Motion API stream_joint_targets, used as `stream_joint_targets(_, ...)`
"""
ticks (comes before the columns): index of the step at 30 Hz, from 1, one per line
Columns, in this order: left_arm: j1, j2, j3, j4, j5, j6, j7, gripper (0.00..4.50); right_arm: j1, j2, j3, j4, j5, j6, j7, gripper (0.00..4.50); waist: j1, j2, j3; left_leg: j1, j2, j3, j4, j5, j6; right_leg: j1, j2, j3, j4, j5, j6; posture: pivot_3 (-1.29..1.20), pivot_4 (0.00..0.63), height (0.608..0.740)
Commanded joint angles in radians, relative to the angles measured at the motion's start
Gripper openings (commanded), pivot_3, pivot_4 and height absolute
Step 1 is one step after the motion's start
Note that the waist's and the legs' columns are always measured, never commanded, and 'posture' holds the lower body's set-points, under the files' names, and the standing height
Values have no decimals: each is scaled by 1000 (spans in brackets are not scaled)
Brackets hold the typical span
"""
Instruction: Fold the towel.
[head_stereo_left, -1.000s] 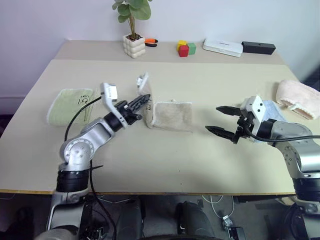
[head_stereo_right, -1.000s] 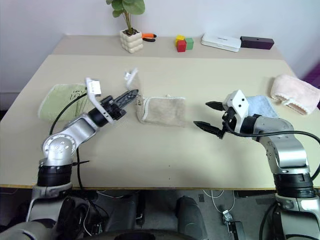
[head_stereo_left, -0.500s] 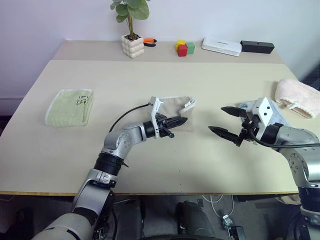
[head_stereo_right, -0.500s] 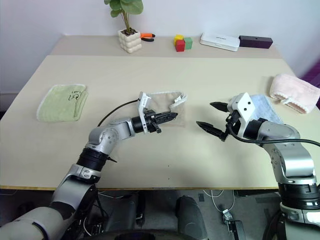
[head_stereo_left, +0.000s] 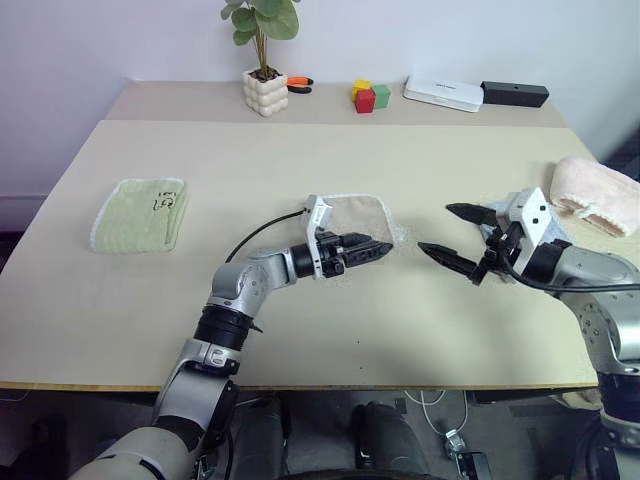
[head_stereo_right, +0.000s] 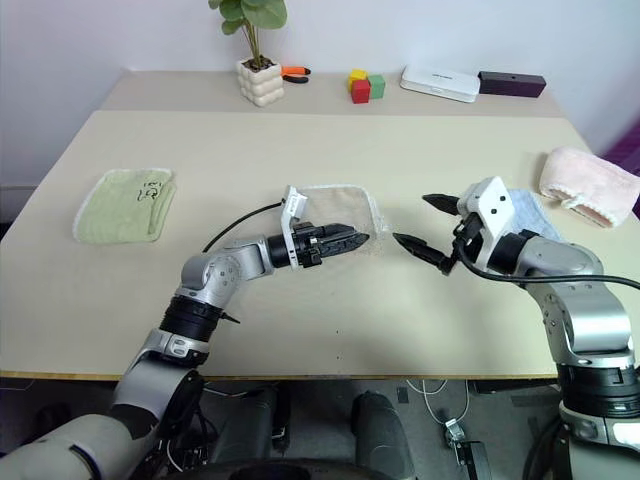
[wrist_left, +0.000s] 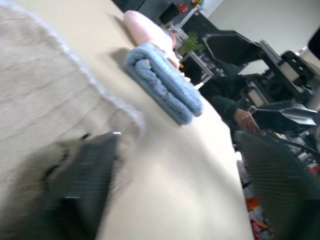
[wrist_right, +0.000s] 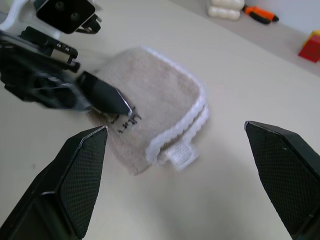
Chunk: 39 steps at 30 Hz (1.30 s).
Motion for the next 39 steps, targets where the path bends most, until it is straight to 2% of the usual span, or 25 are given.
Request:
stream_joint_targets(1, 13, 10, 55, -110, -67, 37, -23, 4438, -48, 23, -7, 22, 8, -24, -14, 4500, -1, 0, 0, 0, 0, 0, 0, 0, 0, 0, 0, 0, 0, 0, 0, 0, 150, 735)
stream_joint_targets(5, 6, -1, 143, -149, -94, 23, 49, 4438, -123, 111, -3, 75, -19, -62, -115, 4500, -2, 0, 0, 0, 0, 0, 0, 0, 0, 0, 0, 0, 1, 0, 0, 0, 150, 735)
stream_joint_targets(9, -43, -23, 277, -78, -48, -158, 183, 4438, -202, 312, 67, 92, -90, -49, -342, 4500, -5, 0, 0, 0, 0, 0, 0, 0, 0, 0, 0, 0, 1, 0, 1, 0, 150, 735)
stream_joint_targets(12, -60, -37, 302, -22, -16, -234, 227, 4438, -227, 452, 124, 104, -160, -47, -488, 4500, -2, 0, 0, 0, 1, 0, -1, 0, -1, -1, 1, 0, 2, 1, 1, 0, 150, 735)
stream_joint_targets(15, -79, -70, 330, 37, -7, -271, 289, 3617, -248, 549, 153, 132, -192, -37, -575, 3650, 3, 1, 0, 0, 0, 0, 0, 0, -1, -1, 1, 0, 1, 1, 2, 0, 150, 735)
stream_joint_targets(19, -89, -100, 315, 85, 40, -325, 320, 1544, -275, 594, 185, 182, -236, -49, -624, 1620, 2, 0, 0, -2, -1, 1, 1, 0, 0, 0, -1, 0, 0, 2, 4, 0, 150, 735)
stream_joint_targets(20, -86, -110, 303, 88, 49, -324, 321, 1175, -284, 608, 186, 200, -245, -54, -645, 1201, 0, 0, 0, -2, -1, 1, 1, 0, 0, 0, -1, 0, 0, 2, 4, 0, 150, 735)
stream_joint_targets(22, -81, -126, 266, 91, 81, -333, 315, 36, -295, 629, 184, 227, -257, -62, -672, 34, -2, 0, 0, -2, -1, 1, 1, 0, 1, 0, 0, 0, 0, 2, 4, 0, 150, 735)
stream_joint_targets(29, -62, -130, 196, 111, 168, -344, 328, 36, -251, 643, 216, 292, -303, -67, -684, 34, -6, 1, 0, -1, 0, 1, 0, 0, 0, -1, 1, 0, 1, 2, 4, 0, 150, 735)
stream_joint_targets(35, -55, -96, 160, 186, 264, -364, 355, 36, -210, 642, 221, 350, -353, -55, -733, 34, -7, 1, 0, -1, 0, 1, 0, 0, 0, -1, 1, 0, 1, 2, 4, 0, 150, 735)
stream_joint_targets(39, -61, -79, 191, 227, 272, -364, 378, 36, -217, 616, 195, 359, -378, -58, -772, 34, -6, 1, 0, -1, 0, 0, 0, 0, 0, -1, 0, 0, 1, 2, 4, 0, 150, 735)
